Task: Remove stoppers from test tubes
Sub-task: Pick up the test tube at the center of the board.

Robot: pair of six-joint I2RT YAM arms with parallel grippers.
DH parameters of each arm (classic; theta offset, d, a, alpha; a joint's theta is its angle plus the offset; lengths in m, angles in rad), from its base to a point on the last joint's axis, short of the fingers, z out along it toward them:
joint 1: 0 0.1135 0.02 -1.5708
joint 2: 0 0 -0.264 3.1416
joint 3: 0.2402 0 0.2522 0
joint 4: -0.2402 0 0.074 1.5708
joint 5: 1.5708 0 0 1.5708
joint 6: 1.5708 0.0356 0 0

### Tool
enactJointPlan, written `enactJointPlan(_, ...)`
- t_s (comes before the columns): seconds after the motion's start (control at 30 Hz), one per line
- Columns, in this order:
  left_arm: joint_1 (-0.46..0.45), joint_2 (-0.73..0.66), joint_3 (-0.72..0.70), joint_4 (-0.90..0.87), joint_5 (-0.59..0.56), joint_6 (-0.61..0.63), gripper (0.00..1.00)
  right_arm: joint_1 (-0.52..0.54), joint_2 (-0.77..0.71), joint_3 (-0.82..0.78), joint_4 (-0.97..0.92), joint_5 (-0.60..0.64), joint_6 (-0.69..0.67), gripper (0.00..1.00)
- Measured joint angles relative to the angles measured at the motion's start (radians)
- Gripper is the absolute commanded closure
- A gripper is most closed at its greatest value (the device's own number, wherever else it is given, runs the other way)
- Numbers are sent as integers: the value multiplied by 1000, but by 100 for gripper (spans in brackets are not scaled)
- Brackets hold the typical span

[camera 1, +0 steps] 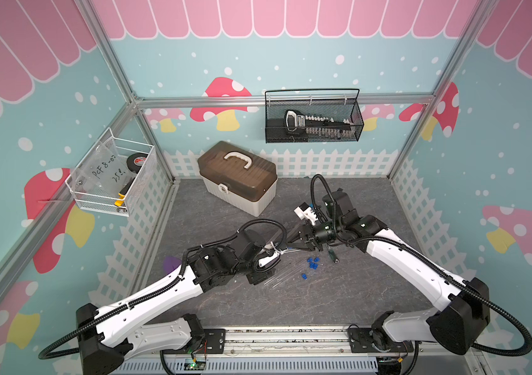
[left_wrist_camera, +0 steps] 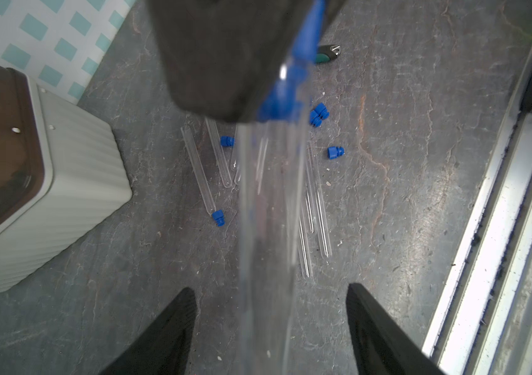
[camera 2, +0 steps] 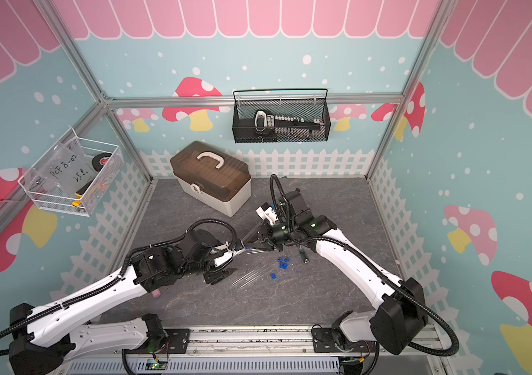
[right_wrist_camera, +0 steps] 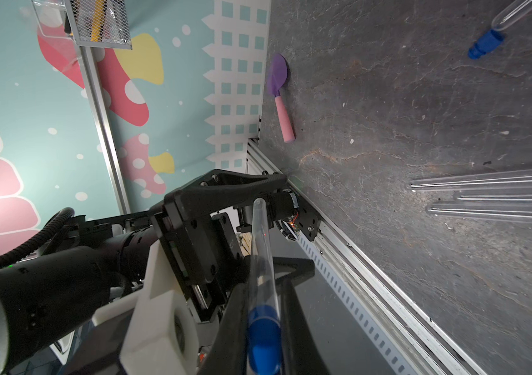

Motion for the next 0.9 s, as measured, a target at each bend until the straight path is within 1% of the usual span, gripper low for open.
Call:
enactJointPlan(0.1,3,-12,0,-1,-4,7,35,0,0,0,-11,0,-3,96)
enactJointPlan(0.2,3,-13,0,-2,-2,13,40,0,0,0,-16,0,-5,96)
enactJointPlan(0.27,3,-13,0,-2,-2,15,46,0,0,0,-17,0,-5,96)
enactJointPlan(0.43,3,-13,0,-2,5,19,52,0,0,0,-17,0,-4,96)
enactJointPlan(0.63,3,-13,0,-2,14,21,66,0,0,0,-16,0,-4,96)
enactJointPlan(0.7,3,-13,0,-2,17,22,69,0,0,0,-15,0,-3,96)
enactJointPlan(0.8,3,-13,0,-1,20,22,70,0,0,-5,-9,0,0,96)
enactJointPlan(0.87,3,-13,0,-1,21,22,76,1,-2,-10,-7,1,1,96)
enactJointPlan(0.9,3,-13,0,-1,21,22,82,2,-4,-13,-7,1,2,96)
